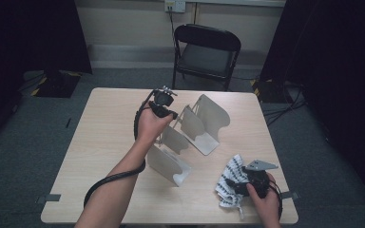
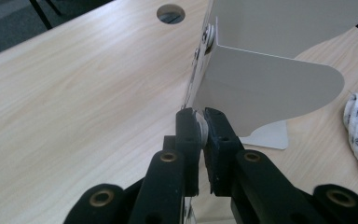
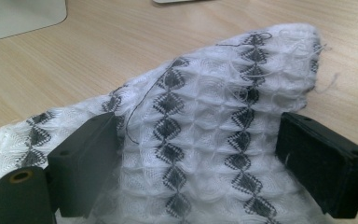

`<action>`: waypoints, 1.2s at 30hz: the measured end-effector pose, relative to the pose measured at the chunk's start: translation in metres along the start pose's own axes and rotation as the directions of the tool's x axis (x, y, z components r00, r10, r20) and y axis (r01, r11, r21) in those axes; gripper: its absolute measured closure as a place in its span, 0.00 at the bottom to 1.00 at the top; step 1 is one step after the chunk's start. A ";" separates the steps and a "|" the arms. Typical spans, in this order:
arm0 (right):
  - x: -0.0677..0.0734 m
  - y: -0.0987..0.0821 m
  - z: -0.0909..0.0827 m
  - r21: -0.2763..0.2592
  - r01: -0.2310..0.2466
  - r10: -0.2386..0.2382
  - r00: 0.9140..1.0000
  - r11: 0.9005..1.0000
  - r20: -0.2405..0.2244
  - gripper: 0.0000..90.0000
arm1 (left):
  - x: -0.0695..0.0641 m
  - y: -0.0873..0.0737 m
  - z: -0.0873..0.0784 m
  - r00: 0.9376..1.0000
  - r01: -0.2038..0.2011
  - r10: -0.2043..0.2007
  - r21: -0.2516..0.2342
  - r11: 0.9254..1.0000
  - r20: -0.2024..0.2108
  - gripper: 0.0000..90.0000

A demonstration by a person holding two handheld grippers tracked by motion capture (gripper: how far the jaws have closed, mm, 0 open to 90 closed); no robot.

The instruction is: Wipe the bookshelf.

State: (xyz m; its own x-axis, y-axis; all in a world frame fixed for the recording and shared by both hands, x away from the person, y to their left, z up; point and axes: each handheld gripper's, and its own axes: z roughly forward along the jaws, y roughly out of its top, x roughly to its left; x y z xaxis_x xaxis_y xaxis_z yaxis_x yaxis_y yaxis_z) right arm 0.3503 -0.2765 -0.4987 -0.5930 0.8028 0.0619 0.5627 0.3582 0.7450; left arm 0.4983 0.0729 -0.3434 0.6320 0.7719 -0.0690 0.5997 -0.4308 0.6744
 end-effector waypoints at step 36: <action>0.001 0.000 0.000 0.002 -0.002 0.002 1.000 1.000 0.005 0.14 | 0.073 -0.114 -0.050 0.992 0.125 -0.125 -0.102 0.987 0.014 0.44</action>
State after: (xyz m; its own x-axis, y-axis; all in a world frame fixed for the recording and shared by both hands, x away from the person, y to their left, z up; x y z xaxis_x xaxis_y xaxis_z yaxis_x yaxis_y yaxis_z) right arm 0.3503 -0.2758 -0.4987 -0.5894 0.8056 0.0599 0.5646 0.3577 0.7438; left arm 0.4513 0.2018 -0.3888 0.5594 0.8127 -0.1631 0.6210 -0.2806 0.7318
